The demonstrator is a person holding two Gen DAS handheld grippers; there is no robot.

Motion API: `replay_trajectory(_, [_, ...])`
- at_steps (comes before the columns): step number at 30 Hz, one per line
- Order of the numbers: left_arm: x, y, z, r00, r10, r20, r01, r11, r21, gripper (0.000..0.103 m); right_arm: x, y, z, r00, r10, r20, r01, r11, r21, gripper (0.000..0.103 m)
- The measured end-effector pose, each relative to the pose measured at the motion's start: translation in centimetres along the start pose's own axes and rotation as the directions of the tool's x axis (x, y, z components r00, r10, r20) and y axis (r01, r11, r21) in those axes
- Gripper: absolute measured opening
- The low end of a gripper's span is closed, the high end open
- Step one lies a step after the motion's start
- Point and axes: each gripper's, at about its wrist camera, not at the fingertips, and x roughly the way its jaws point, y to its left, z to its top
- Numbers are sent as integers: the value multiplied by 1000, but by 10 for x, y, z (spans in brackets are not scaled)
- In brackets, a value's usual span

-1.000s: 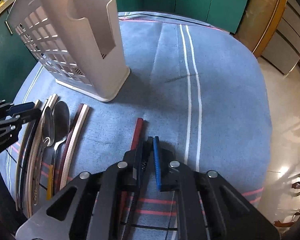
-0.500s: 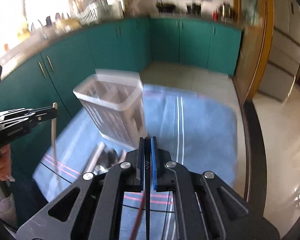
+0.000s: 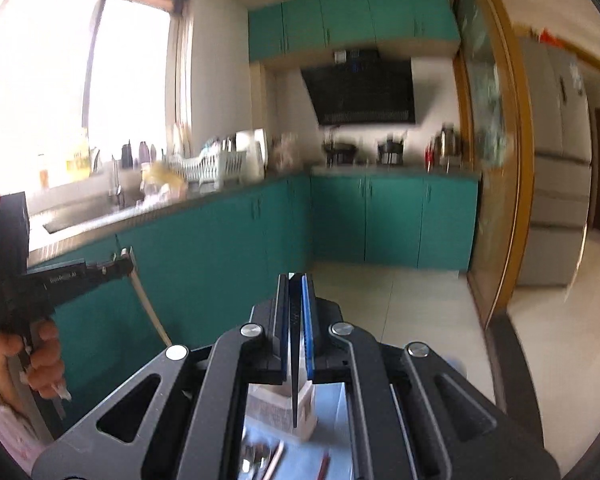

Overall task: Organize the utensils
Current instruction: 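Lower the chopsticks into the white basket and open both tools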

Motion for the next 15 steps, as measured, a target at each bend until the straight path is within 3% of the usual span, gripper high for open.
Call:
replay_trajectory(4, [14, 7, 3, 998, -16, 60, 22, 994, -107, 6, 5, 9, 9, 989, -17, 149, 21, 999, -26, 7])
replay_trajectory(9, [18, 19, 3, 986, 26, 163, 9, 977, -213, 6, 20, 9, 12, 985, 23, 169, -23, 1000, -1, 7])
replay_trajectory(15, [22, 28, 10, 980, 68, 187, -20, 970, -244, 6, 28, 11, 19, 980, 1, 200, -2, 1000, 3, 7])
